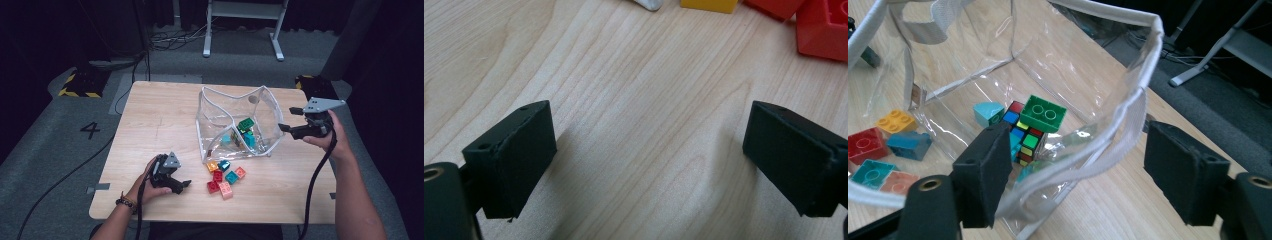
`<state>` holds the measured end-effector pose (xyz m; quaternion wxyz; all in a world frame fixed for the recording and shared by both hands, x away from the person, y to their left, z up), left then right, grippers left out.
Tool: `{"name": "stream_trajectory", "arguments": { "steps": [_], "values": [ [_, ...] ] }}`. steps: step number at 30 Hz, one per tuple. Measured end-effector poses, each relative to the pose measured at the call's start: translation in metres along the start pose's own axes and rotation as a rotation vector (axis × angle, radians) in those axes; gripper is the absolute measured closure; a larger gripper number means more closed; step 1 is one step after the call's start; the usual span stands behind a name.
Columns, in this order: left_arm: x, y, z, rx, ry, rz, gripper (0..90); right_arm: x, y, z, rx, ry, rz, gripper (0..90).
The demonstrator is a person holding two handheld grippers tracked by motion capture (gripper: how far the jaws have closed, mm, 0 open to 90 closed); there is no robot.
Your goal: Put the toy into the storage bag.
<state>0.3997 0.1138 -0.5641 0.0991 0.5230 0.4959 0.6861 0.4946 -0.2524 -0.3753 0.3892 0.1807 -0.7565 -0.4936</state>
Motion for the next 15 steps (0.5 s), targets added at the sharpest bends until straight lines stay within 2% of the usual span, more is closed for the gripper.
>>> {"name": "stream_trajectory", "arguments": {
  "steps": [4,5,8,11,15],
  "values": [
    [0.0,0.0,0.0,0.004,-0.001,0.0,7.1,0.014,-0.006,0.001,-0.009,-0.01,-0.04,24.6],
    [0.0,0.0,0.0,-0.001,0.003,0.0,7.1,0.018,-0.009,0.003,-0.029,-0.009,-0.049,24.4],
    [0.0,0.0,0.0,-0.002,0.003,-0.001,7.1,0.023,-0.018,0.007,-0.025,-0.018,-0.052,22.5],
    [0.0,0.0,0.0,-0.002,0.003,-0.002,7.1,0.027,-0.031,0.012,-0.052,-0.017,-0.071,22.7],
    [0.0,0.0,0.0,-0.002,0.003,-0.002,7.1,0.027,-0.05,0.02,-0.08,0.014,-0.056,24.5]
  ]
}}
Point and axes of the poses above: each handheld gripper's, and its own axes: x roughly backward along the jaws, y roughly out of its top, z roughly to its left, the point moved 8 cm from there along -x, roughly forward along the jaws, and after that the axes turned 10 degrees about -z, right-handed, at the moved point
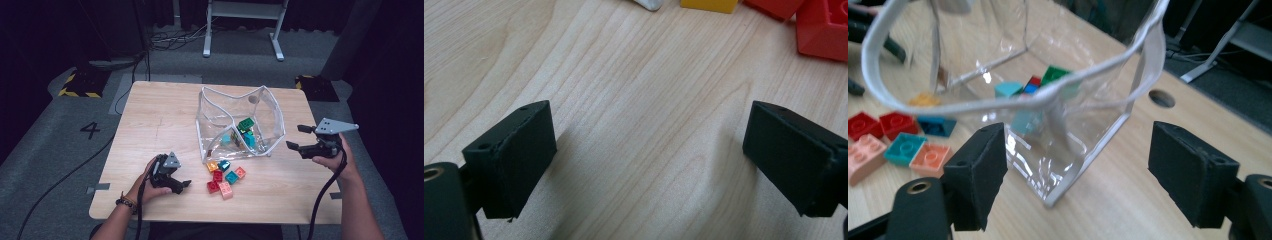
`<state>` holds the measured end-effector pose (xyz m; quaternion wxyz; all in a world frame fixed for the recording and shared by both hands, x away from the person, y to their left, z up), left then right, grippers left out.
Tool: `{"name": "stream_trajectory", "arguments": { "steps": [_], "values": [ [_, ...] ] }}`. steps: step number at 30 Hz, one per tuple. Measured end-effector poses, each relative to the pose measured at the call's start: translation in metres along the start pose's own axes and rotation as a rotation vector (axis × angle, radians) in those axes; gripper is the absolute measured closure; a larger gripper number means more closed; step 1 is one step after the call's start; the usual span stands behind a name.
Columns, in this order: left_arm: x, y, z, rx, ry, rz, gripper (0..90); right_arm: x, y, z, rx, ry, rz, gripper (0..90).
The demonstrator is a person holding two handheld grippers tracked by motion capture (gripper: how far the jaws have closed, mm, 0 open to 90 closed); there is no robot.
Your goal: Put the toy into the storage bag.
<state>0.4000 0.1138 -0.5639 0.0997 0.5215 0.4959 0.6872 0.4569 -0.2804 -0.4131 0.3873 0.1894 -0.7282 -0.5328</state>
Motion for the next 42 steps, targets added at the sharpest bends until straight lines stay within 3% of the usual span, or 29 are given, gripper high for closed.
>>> {"name": "stream_trajectory", "arguments": {
  "steps": [8,12,15,20,29,32,33,34,38,42],
  "values": [
    [0.0,0.0,0.0,0.0,0.0,0.001,7.1,-0.015,-0.043,0.02,-0.029,0.052,0.051,24.5],
    [0.0,0.0,0.0,-0.003,0.0,0.002,7.1,-0.022,-0.058,0.028,-0.043,0.078,0.074,25.3],
    [0.0,0.0,0.0,-0.002,0.0,0.002,7.1,-0.027,-0.064,0.036,-0.055,0.097,0.068,30.6],
    [0.0,0.0,0.0,0.002,-0.003,0.002,7.1,-0.033,-0.077,0.053,-0.032,0.15,0.091,31.5],
    [0.0,0.0,0.0,0.002,-0.002,0.002,7.1,-0.05,-0.087,0.078,-0.015,0.223,0.094,31.6],
    [0.0,0.0,0.0,0.0,0.001,0.0,7.1,-0.059,-0.09,0.089,-0.021,0.25,0.101,32.0],
    [0.0,0.0,0.0,-0.001,0.001,0.0,7.1,-0.063,-0.091,0.097,-0.045,0.268,0.106,32.1],
    [0.0,0.0,0.0,-0.003,0.0,0.002,7.1,-0.066,-0.092,0.098,-0.012,0.279,0.111,32.1],
    [0.0,0.0,0.0,0.004,-0.001,0.0,7.1,-0.079,-0.092,0.116,0.016,0.322,0.127,31.8],
    [0.0,0.0,0.0,0.001,-0.002,0.002,7.1,-0.091,-0.092,0.129,0.009,0.333,0.152,29.9]
  ]
}}
Point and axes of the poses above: each handheld gripper's, and its own axes: x roughly backward along the jaws, y roughly out of its top, z roughly to its left, the point moved 8 cm from there along -x, roughly forward along the jaws, and after that the axes turned 10 degrees about -z, right-handed, at the moved point
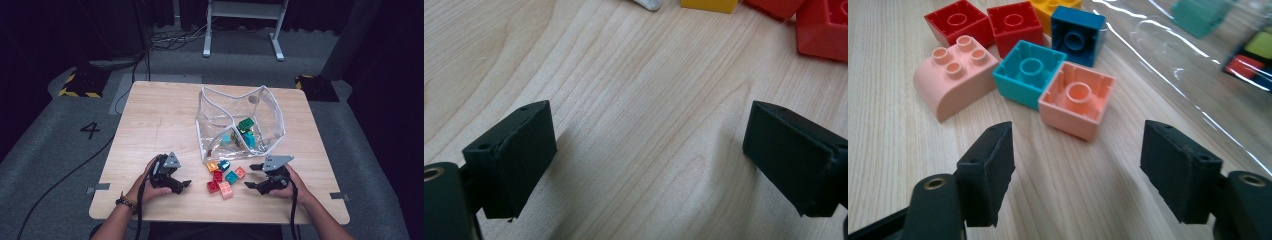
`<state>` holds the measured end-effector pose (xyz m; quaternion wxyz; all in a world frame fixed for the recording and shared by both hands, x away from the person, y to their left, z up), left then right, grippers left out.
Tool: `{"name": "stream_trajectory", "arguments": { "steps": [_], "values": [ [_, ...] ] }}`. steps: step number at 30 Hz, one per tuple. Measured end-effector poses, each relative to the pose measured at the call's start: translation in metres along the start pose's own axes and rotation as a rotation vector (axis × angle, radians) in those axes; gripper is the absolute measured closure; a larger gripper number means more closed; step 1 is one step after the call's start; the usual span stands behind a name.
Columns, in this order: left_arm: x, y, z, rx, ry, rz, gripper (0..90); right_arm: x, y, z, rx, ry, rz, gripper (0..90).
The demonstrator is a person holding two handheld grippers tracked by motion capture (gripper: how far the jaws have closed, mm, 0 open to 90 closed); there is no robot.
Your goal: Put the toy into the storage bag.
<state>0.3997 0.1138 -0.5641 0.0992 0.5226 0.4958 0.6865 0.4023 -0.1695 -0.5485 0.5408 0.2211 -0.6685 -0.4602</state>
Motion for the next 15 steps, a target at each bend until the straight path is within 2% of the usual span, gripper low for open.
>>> {"name": "stream_trajectory", "arguments": {
  "steps": [2,3,9,10,13,14,15],
  "values": [
    [0.0,0.0,0.0,0.0,0.0,0.0,7.2,-0.006,0.0,0.002,0.016,0.007,0.021,28.5],
    [0.0,0.0,0.0,0.0,0.0,0.0,7.1,-0.009,0.002,0.003,0.008,0.008,0.014,28.1],
    [0.0,0.0,0.0,0.002,0.001,-0.002,7.1,-0.026,0.005,0.003,0.032,0.003,0.01,24.6],
    [0.0,0.0,0.0,0.0,0.0,0.0,7.1,-0.028,0.008,0.001,0.062,0.005,-0.01,25.1],
    [0.0,0.0,0.0,0.0,0.0,0.0,7.1,-0.032,0.01,0.0,0.057,0.003,-0.012,24.8],
    [0.0,0.0,0.0,0.0,0.0,0.0,7.1,-0.033,0.011,-0.001,0.07,0.007,-0.01,24.7],
    [0.0,0.0,0.0,0.0,0.0,0.0,7.2,-0.035,0.012,0.0,0.058,0.007,-0.012,24.5]
  ]
}}
Point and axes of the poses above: each handheld gripper's, and its own axes: x roughly backward along the jaws, y roughly out of its top, z roughly to its left, the point moved 8 cm from there along -x, roughly forward along the jaws, and after that the axes turned 10 degrees about -z, right-handed, at the moved point
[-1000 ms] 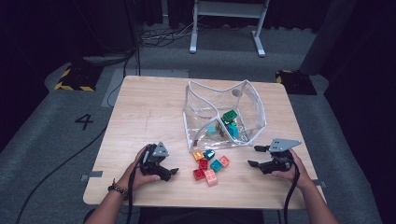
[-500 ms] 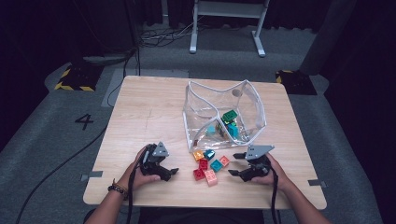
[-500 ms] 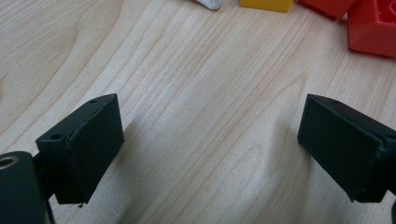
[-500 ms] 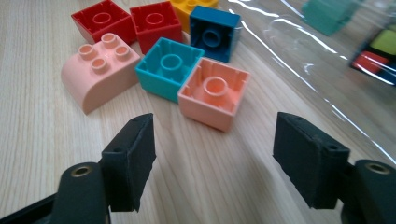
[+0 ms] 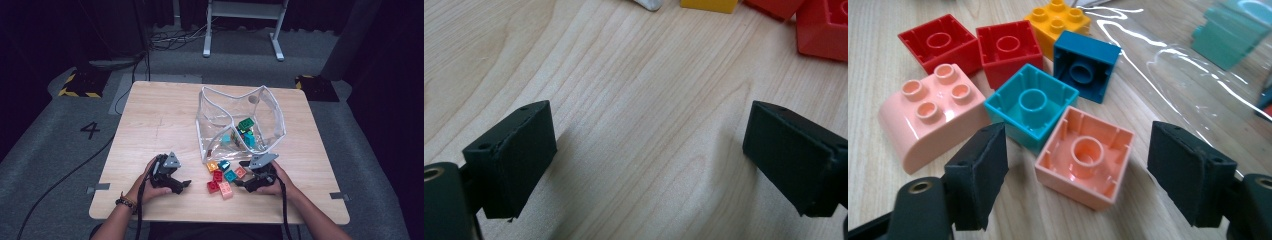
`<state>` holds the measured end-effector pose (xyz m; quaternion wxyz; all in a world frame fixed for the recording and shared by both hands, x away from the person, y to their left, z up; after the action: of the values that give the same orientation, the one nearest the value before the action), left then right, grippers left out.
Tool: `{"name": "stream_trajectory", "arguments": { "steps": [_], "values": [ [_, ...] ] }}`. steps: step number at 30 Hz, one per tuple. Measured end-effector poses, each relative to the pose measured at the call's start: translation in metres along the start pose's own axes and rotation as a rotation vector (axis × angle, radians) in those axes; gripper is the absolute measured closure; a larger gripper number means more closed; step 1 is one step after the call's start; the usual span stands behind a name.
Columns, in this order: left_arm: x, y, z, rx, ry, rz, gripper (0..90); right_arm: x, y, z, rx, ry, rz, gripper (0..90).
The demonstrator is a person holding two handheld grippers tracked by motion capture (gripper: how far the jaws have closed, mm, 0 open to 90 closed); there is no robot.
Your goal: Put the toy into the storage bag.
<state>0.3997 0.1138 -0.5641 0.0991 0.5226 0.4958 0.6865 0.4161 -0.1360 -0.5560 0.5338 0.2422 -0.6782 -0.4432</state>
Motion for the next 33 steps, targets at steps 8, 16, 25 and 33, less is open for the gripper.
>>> {"name": "stream_trajectory", "arguments": {
  "steps": [8,16,25,33],
  "values": [
    [0.0,0.0,0.0,0.0,0.0,0.0,7.1,0.001,-0.001,0.01,-0.016,0.062,0.012,47.3],
    [0.0,0.0,0.0,0.0,0.0,0.0,7.1,0.013,-0.007,0.011,-0.006,0.078,0.008,56.9],
    [0.0,0.0,0.0,0.0,0.0,0.0,7.2,0.032,-0.01,0.006,-0.006,0.052,-0.026,59.5],
    [0.0,0.0,0.0,0.0,0.0,0.0,7.2,0.056,-0.009,-0.007,-0.009,-0.009,-0.062,59.4]
  ]
}}
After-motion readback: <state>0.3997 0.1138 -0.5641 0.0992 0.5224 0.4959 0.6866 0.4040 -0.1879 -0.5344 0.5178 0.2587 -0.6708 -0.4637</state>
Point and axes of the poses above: each handheld gripper's, and its own axes: x roughly backward along the jaws, y roughly out of its top, z roughly to its left, the point moved 8 cm from there along -x, roughly forward along the jaws, and after that the axes turned 10 degrees about -z, right-handed, at the moved point
